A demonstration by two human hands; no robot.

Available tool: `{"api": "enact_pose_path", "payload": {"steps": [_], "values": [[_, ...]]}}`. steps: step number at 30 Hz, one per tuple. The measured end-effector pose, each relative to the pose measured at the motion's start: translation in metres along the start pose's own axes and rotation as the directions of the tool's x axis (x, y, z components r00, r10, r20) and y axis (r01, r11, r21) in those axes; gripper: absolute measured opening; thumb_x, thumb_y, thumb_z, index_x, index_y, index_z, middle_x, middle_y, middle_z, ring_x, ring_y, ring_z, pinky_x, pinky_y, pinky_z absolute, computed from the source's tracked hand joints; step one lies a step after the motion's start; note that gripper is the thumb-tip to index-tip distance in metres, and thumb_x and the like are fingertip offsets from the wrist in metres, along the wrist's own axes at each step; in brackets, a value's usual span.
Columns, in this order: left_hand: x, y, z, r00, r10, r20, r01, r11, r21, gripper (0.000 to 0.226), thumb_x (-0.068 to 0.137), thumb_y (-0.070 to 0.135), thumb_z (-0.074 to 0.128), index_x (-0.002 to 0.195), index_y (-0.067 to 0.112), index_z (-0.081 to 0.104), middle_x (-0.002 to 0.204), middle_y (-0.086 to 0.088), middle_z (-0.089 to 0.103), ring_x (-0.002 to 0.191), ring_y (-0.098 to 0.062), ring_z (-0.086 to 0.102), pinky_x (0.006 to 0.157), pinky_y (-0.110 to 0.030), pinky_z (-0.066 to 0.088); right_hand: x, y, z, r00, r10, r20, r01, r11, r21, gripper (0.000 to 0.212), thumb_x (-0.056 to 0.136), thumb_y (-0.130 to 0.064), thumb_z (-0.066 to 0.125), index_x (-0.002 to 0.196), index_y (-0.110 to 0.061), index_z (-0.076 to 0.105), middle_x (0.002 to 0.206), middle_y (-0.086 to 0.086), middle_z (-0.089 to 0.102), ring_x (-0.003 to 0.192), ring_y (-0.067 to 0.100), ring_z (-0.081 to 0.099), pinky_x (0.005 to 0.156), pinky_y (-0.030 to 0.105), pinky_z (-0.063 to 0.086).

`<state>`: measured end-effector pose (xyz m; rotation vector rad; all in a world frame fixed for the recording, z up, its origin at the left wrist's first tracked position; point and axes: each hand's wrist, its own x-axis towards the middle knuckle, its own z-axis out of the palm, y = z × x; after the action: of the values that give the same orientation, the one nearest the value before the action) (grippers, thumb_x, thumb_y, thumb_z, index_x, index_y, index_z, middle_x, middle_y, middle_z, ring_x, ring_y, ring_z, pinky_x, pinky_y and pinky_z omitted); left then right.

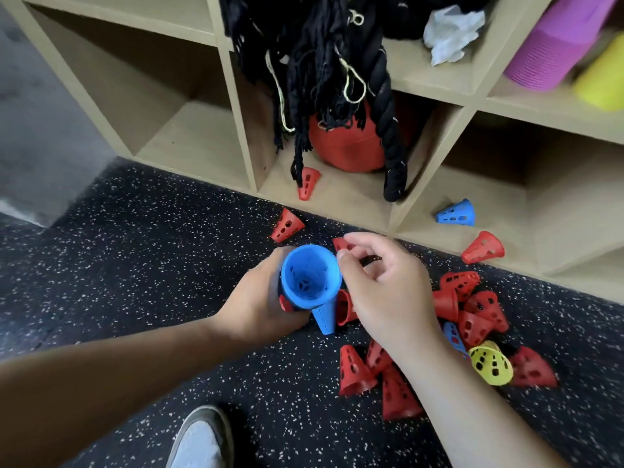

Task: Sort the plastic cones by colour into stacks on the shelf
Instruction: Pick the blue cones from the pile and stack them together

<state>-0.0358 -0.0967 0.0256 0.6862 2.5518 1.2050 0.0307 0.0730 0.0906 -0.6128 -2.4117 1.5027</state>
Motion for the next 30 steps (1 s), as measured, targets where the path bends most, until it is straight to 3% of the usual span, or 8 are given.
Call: {"api": "enact_pose_path", "payload": {"steps": [4, 11, 17, 23, 27, 30], "values": [[-0.014, -0.004, 0.001, 0.999, -0.039, -0.027, 0.039, 0.999, -0.020, 0.071, 0.064, 0.023, 0.086, 0.109, 0.056, 0.042, 0.105, 0.031, 0.059, 0.101, 0.011, 0.057, 0.076, -0.002, 0.040, -0.013, 0.015, -0.017, 0.994, 0.052, -0.100, -0.050, 0.998, 0.023, 0.013, 0.090, -0.019, 0.064, 0.096, -0.029, 0.072, 0.075, -0.012, 0.064, 0.054, 0.002, 0.053, 0.055, 0.009, 0.041], [-0.017, -0.018, 0.001, 0.986, -0.140, -0.089, 0.135, 0.989, -0.060, 0.067, 0.069, 0.022, 0.084, 0.119, 0.043, 0.045, 0.103, 0.023, 0.062, 0.096, 0.014, 0.056, 0.071, -0.006, 0.043, -0.025, 0.058, -0.017, 0.990, 0.133, -0.039, -0.137, 0.981, -0.134, 0.019, 0.089, -0.015, 0.060, 0.093, -0.031, 0.069, 0.084, -0.012, 0.069, 0.065, 0.006, 0.058, 0.056, 0.011, 0.043], [-0.012, -0.036, -0.003, 0.976, -0.188, -0.108, 0.181, 0.981, -0.075, 0.069, 0.070, 0.017, 0.085, 0.120, 0.040, 0.044, 0.101, 0.022, 0.062, 0.091, 0.014, 0.056, 0.063, 0.000, 0.041, -0.016, 0.086, 0.007, 0.993, 0.085, 0.076, -0.053, 0.935, -0.351, 0.022, 0.087, -0.016, 0.062, 0.099, -0.034, 0.067, 0.096, -0.018, 0.063, 0.073, -0.002, 0.057, 0.061, 0.008, 0.041], [-0.005, -0.048, -0.007, 0.972, -0.212, -0.097, 0.205, 0.975, -0.081, 0.069, 0.070, 0.017, 0.087, 0.118, 0.043, 0.044, 0.101, 0.021, 0.063, 0.092, 0.014, 0.056, 0.067, -0.001, 0.041, 0.010, 0.114, 0.041, 0.963, 0.123, 0.241, 0.027, 0.843, -0.537, 0.030, 0.090, -0.019, 0.059, 0.118, -0.028, 0.064, 0.119, -0.014, 0.052, 0.090, 0.010, 0.061, 0.076, 0.030, 0.053], [-0.004, -0.055, -0.006, 0.972, -0.213, -0.104, 0.205, 0.975, -0.080, 0.069, 0.069, 0.022, 0.089, 0.118, 0.042, 0.045, 0.099, 0.024, 0.062, 0.091, 0.018, 0.056, 0.067, 0.002, 0.038, 0.023, 0.131, 0.059, 0.934, 0.169, 0.315, 0.061, 0.792, -0.608, 0.045, 0.090, -0.019, 0.059, 0.133, -0.032, 0.058, 0.139, -0.005, 0.044, 0.105, 0.021, 0.063, 0.083, 0.035, 0.054], [-0.003, -0.062, -0.002, 0.973, -0.216, -0.080, 0.211, 0.975, -0.071, 0.068, 0.068, 0.021, 0.089, 0.116, 0.042, 0.046, 0.098, 0.023, 0.064, 0.091, 0.014, 0.058, 0.067, 0.000, 0.040, 0.027, 0.137, 0.065, 0.908, 0.189, 0.373, 0.093, 0.779, -0.620, 0.048, 0.093, -0.018, 0.058, 0.137, -0.036, 0.055, 0.130, -0.005, 0.045, 0.103, 0.023, 0.061, 0.084, 0.037, 0.053]]}}
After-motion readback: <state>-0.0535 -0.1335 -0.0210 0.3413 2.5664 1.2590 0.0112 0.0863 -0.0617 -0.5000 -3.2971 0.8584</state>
